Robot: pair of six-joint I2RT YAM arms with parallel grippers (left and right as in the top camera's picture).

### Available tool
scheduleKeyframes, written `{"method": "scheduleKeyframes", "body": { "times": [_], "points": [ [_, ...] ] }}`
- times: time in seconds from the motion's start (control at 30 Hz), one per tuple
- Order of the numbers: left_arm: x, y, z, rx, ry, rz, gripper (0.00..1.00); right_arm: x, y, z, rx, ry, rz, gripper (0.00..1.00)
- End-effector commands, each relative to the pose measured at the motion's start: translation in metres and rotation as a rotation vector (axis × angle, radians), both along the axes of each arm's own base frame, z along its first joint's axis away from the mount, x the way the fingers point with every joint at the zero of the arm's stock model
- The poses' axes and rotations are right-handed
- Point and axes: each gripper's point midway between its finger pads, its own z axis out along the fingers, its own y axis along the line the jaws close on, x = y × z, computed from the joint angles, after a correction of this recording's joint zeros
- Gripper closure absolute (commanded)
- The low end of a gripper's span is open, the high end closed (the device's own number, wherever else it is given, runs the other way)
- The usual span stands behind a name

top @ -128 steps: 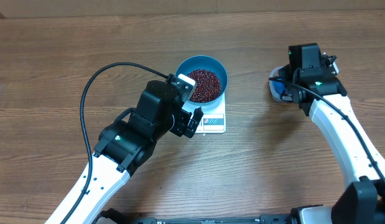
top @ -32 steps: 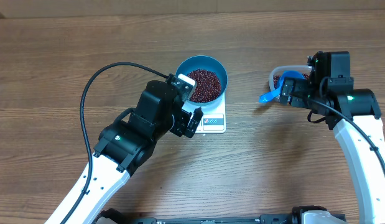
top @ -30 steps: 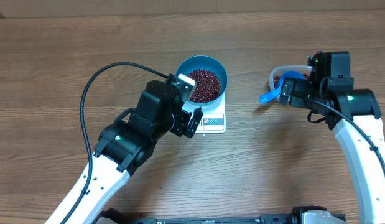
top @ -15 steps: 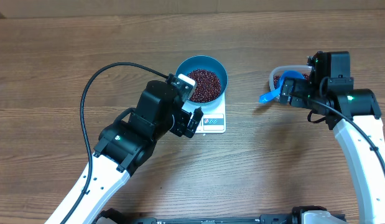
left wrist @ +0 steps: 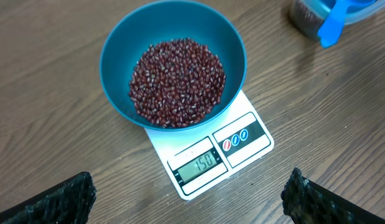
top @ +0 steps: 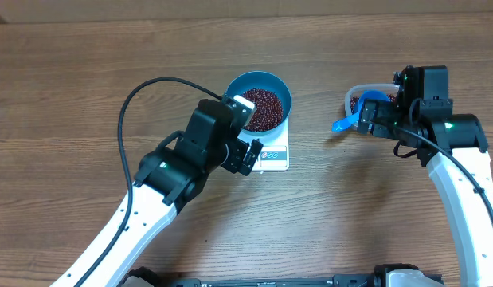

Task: Scoop item into bowl and weigh 150g on scale

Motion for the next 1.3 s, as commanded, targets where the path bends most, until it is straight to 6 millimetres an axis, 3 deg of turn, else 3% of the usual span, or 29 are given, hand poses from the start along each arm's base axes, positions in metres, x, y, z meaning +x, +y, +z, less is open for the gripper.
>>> {"method": "scheduleKeyframes", "body": {
  "times": [0.0, 0.2, 0.4, 0.83, 1.27],
  "points": [
    [0.007, -0.004, -0.005, 0.006, 0.02, 0.003, 0.01, 0.006, -0.003, 0.018, -0.011, -0.05, 0.002, 0.0],
    [0.014, -0.008, -0.028, 0.035, 0.065, 0.003, 0.0, 0.006, -0.003, 0.018, -0.011, -0.05, 0.002, 0.0],
    [0.025, -0.016, -0.037, 0.031, 0.059, 0.003, 0.0, 0.006, -0.003, 0.018, -0.011, -0.05, 0.002, 0.0],
    [0.04, -0.025, -0.053, 0.025, 0.059, 0.007, 0.01, 0.006, -0.003, 0.018, -0.011, -0.05, 0.002, 0.0],
    [0.039, -0.024, -0.054, -0.003, 0.084, 0.051, 0.0, 0.006, -0.003, 0.018, -0.011, -0.05, 0.002, 0.0]
  ]
}}
